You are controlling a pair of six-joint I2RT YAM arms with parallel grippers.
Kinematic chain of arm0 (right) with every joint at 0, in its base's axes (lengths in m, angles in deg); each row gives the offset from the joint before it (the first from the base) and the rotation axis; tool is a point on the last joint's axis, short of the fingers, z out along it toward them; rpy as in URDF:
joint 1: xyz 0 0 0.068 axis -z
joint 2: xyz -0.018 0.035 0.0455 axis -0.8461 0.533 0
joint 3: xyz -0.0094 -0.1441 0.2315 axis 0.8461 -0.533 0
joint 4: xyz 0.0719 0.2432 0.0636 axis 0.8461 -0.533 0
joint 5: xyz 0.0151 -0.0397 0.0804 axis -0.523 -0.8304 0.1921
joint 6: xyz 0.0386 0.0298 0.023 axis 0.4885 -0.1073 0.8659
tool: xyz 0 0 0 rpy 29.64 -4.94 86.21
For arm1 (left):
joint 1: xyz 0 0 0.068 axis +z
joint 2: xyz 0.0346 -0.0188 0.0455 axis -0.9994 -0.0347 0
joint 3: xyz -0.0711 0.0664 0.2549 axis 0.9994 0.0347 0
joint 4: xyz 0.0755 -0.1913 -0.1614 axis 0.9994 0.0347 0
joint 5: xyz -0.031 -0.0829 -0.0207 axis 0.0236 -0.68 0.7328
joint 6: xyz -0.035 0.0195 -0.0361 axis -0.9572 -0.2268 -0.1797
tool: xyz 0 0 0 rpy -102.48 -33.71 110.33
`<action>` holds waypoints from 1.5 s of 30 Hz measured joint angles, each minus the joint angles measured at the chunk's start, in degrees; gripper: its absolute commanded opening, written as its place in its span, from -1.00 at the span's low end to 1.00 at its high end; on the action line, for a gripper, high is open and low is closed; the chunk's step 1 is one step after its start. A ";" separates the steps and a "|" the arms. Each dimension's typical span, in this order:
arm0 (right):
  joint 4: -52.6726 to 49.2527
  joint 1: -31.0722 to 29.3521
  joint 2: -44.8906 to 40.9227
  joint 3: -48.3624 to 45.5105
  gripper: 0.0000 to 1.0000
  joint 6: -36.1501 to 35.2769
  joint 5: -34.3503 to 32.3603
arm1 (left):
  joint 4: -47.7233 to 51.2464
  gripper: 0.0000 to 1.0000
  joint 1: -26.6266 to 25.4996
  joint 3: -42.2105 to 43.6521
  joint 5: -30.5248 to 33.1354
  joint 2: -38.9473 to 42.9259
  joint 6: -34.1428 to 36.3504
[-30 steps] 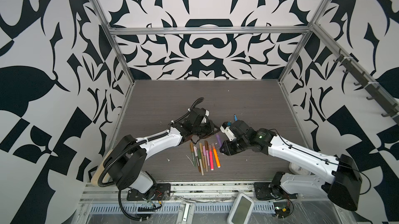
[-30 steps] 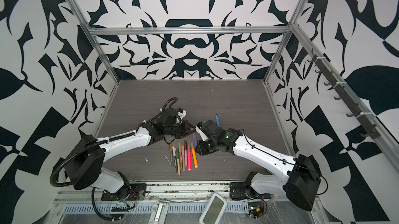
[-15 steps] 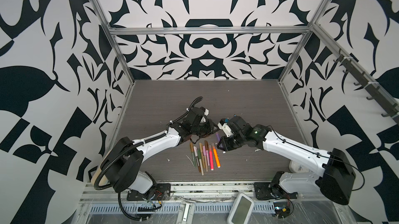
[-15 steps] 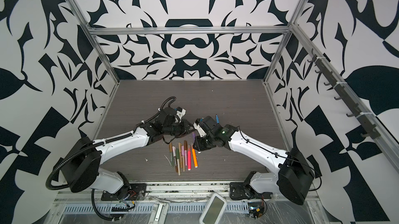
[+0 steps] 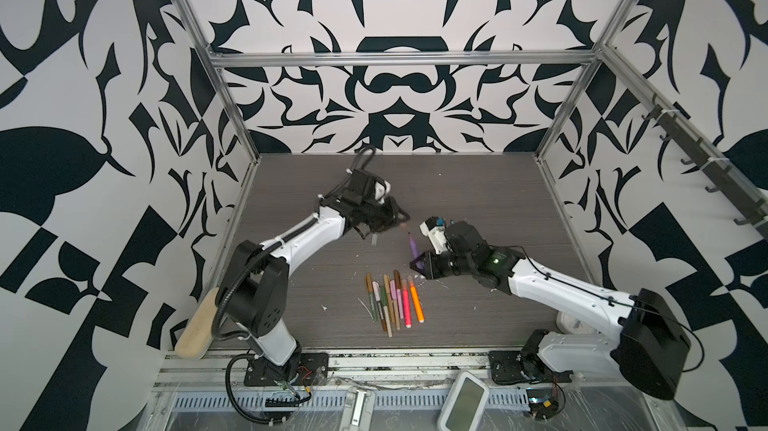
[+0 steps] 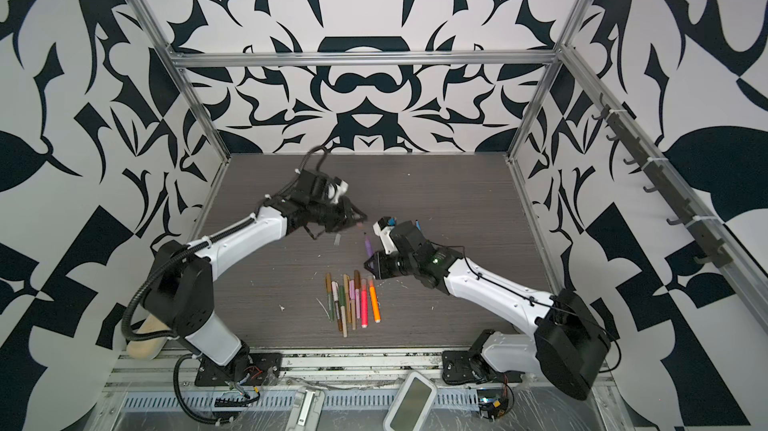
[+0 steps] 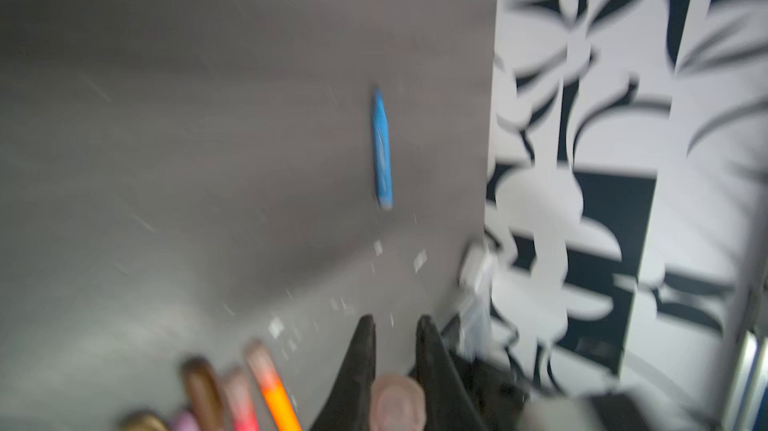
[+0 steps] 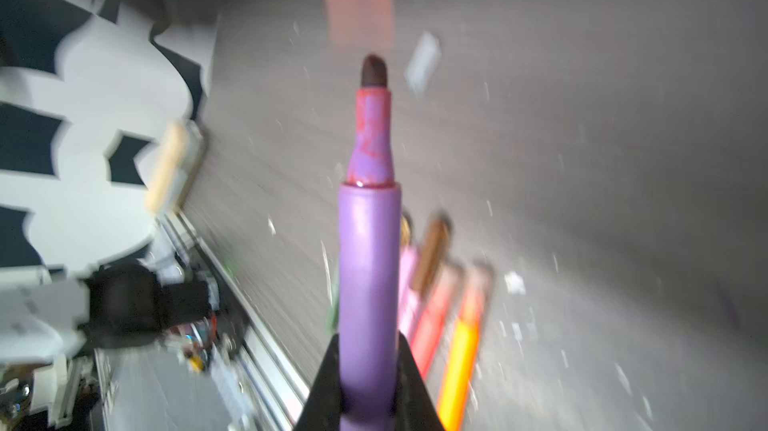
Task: Open the pen caps
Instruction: 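Pull the cap off with the left gripper, moving it away from the right gripper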
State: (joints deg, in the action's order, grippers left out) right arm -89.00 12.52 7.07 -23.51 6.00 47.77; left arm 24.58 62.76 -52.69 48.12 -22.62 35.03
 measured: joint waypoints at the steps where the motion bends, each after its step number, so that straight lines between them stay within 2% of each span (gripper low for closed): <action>1: -1.90 -0.46 -1.44 -2.29 -1.00 0.72 0.04 | 0.02 -1.00 2.49 -1.29 1.29 -0.81 0.68; 3: -5.27 -1.03 -3.58 -5.38 -1.00 1.92 0.07 | 0.59 -1.00 6.88 -2.32 4.33 -1.49 1.97; 5: -7.72 -0.94 -4.85 -6.01 -1.00 2.40 -0.04 | 1.97 -1.00 7.45 -2.32 6.14 -1.49 3.28; 13: -10.32 0.61 -6.82 -4.76 -1.00 1.97 -1.14 | 14.64 -1.00 3.87 -2.82 16.65 -3.76 12.87; 20: -12.09 2.69 -6.93 -3.82 -1.00 1.18 -1.53 | 22.14 -1.00 0.37 -2.86 22.95 -10.78 18.01; 26: -13.14 2.71 -8.04 -3.82 -1.00 0.92 -1.51 | 23.04 -1.00 -2.01 -2.86 23.30 -12.83 19.02; 32: -13.73 2.82 -8.68 -3.82 -1.00 0.92 -1.51 | 22.73 -1.00 -2.12 -2.82 22.71 -12.85 19.02; 38: -13.73 2.82 -8.66 -3.82 -1.00 0.92 -1.51 | 22.25 -0.75 -2.12 -2.82 22.38 -13.11 19.02; 45: -13.75 2.82 -8.68 -3.82 -1.00 0.79 -1.51 | 22.10 -0.71 -2.12 -2.82 22.21 -13.79 18.99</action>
State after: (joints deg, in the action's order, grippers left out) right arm -102.75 15.34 -1.61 -27.34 6.78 46.26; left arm 46.67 60.64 -55.51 70.33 -36.41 54.03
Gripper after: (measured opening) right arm 0.170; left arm 0.171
